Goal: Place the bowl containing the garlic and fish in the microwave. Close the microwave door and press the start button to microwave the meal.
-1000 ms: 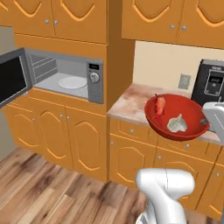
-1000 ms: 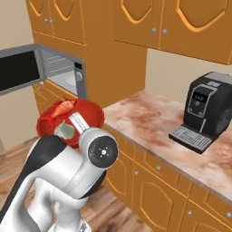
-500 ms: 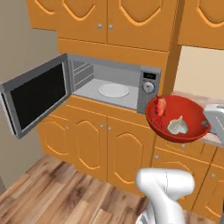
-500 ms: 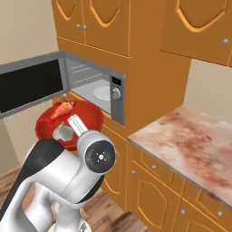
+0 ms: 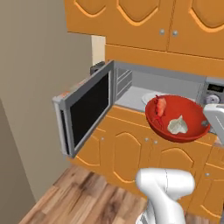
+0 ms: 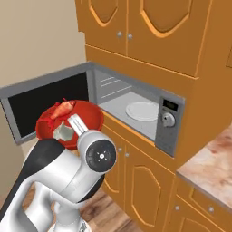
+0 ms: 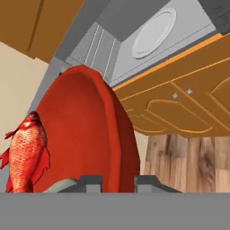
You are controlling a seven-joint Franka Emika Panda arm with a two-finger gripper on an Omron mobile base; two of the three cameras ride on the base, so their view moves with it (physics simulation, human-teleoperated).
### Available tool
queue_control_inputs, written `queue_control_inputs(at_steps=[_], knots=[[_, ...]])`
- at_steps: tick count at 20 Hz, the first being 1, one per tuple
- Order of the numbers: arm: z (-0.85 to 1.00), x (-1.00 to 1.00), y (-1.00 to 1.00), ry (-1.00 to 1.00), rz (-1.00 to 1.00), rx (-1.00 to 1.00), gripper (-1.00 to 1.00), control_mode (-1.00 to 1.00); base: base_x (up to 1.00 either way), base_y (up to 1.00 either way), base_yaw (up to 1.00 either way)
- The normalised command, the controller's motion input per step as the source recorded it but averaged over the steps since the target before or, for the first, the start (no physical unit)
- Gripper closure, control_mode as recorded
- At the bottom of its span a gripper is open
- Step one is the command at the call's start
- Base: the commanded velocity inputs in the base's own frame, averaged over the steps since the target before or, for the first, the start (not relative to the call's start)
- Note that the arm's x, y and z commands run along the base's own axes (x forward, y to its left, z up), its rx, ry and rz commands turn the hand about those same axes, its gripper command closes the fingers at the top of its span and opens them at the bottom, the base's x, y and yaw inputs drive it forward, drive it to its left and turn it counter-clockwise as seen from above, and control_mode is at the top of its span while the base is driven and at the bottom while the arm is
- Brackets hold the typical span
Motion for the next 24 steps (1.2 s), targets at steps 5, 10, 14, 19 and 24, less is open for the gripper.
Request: queue_control_inputs(at_steps=[5,10,14,19,24], knots=[[0.0,0.0,0.0,0.0,0.0,0.0,1.0,1.0,0.64,0.59,-0.16],[0.0,0.0,0.0,0.0,0.0,0.0,1.0,1.0,0.46,0.38,-0.31],[0.0,0.0,0.0,0.0,0.0,0.0,1.0,1.0,0.32,0.01,-0.34],[0.0,0.0,0.0,0.0,0.0,0.0,1.0,1.0,0.24,0.0,-0.29],[0.0,0.0,0.0,0.0,0.0,0.0,1.0,1.0,0.15,-0.01,-0.22]])
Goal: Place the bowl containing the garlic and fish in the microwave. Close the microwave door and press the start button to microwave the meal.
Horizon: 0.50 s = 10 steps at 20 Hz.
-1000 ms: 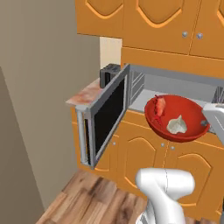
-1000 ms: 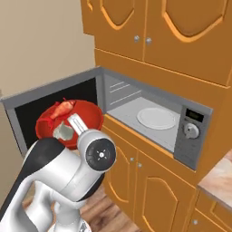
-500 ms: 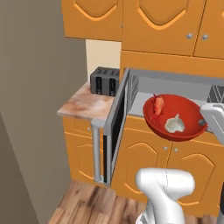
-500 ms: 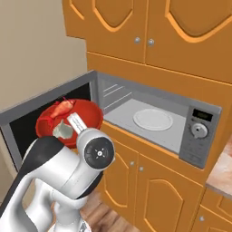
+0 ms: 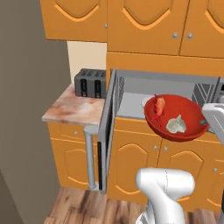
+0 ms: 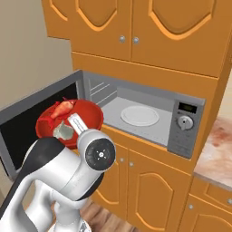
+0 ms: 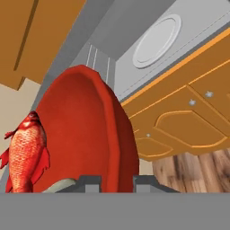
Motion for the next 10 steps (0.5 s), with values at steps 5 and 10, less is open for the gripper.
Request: queue_control_inputs(at_steps=[5,10], knots=[[0.0,0.0,0.0,0.0,0.0,0.0,1.0,1.0,0.05,-0.21,-0.17],[0.0,0.0,0.0,0.0,0.0,0.0,1.0,1.0,0.0,-0.27,-0.09]])
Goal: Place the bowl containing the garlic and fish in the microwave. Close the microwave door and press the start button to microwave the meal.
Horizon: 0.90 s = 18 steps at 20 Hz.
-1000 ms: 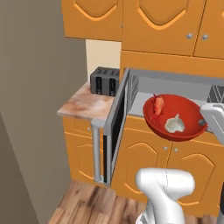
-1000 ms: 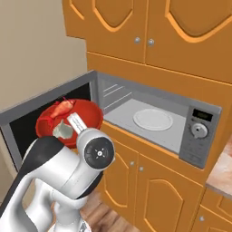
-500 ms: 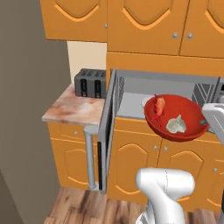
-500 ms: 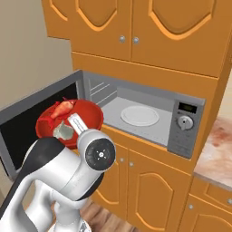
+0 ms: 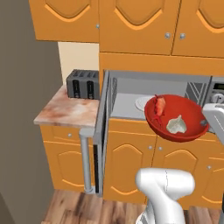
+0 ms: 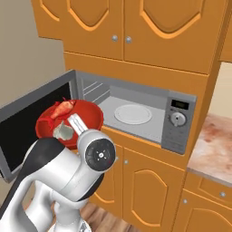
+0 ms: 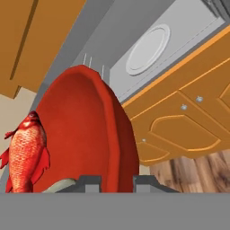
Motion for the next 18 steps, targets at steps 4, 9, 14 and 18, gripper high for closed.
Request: queue_control_inputs(at_steps=[4,9,14,18], knots=[[0.0,0.0,0.0,0.0,0.0,0.0,1.0,1.0,-0.15,-0.14,0.0],[0.0,0.0,0.0,0.0,0.0,0.0,1.0,1.0,-0.37,-0.14,0.0],[0.0,0.0,0.0,0.0,0.0,0.0,1.0,1.0,-0.64,-0.01,0.01],[0.0,0.0,0.0,0.0,0.0,0.0,1.0,1.0,-0.47,-0.01,0.0]])
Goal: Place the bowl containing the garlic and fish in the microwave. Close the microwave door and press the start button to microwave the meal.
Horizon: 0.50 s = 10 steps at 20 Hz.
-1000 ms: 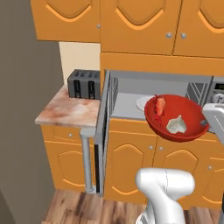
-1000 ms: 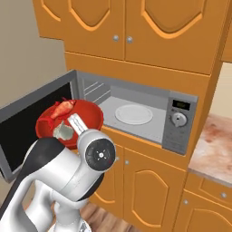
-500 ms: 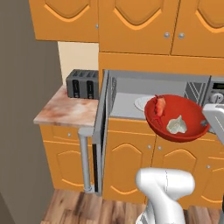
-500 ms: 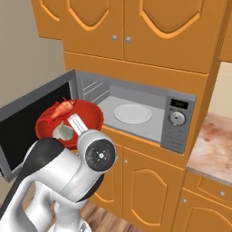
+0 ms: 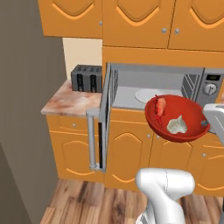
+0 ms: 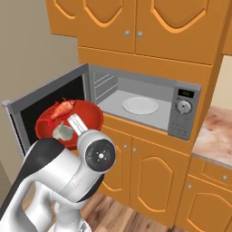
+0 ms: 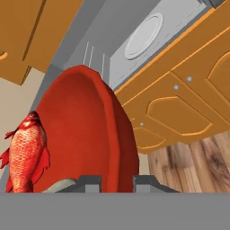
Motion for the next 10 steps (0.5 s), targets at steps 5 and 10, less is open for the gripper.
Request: queue_control_inputs(at_steps=[5,10], knots=[[0.0,0.0,0.0,0.0,0.0,0.0,1.0,1.0,-0.33,-0.08,0.0],[0.0,0.0,0.0,0.0,0.0,0.0,1.0,1.0,-0.28,-0.16,0.0]])
